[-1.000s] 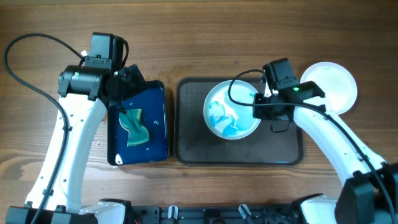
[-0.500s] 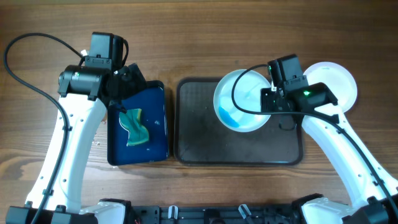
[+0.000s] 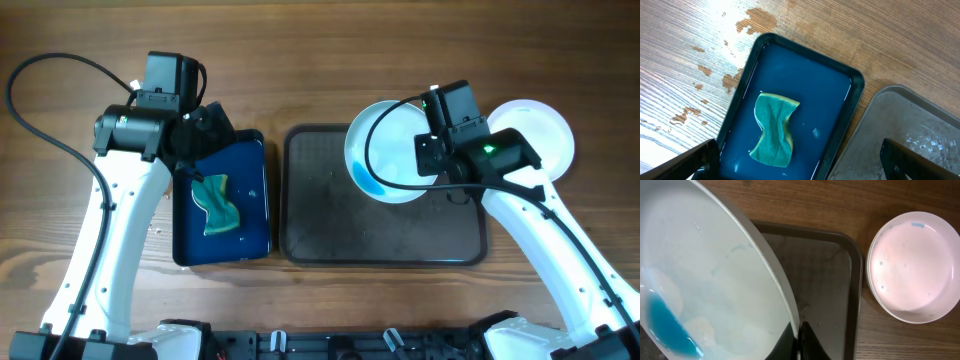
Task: Clean dirty plates on tray and stack at the side
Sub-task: 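Lift the blue-marked plate off the mat with the right gripper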
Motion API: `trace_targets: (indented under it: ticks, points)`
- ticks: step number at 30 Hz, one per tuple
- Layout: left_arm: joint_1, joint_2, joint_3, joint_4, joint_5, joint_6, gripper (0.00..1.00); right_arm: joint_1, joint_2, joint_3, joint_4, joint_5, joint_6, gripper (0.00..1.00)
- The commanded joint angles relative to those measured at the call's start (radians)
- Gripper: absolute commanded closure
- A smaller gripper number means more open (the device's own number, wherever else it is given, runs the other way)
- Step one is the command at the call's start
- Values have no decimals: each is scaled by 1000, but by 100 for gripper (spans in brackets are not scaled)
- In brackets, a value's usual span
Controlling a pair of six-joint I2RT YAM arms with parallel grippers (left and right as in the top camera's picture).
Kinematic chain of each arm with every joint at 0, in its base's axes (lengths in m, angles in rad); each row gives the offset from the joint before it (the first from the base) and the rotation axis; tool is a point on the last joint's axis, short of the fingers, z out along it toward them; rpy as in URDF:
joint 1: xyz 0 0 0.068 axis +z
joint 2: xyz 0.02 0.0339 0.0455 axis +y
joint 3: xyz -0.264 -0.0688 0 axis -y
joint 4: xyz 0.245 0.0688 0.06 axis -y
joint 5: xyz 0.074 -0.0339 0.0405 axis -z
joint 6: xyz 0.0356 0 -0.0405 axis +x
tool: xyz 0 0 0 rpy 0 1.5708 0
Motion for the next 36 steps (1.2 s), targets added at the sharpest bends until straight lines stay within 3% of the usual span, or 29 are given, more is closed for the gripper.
trace_targets:
  ticks: [1,33,36]
  points:
    - [3,4,3,3,-13,4,0,4,-17,31,-2,21,-8,96]
    - [3,5,3,3,-13,5,0,4,-17,31,1,47,-9,95]
    - [3,5,3,3,-37,11,0,4,-17,30,-8,-43,2,96]
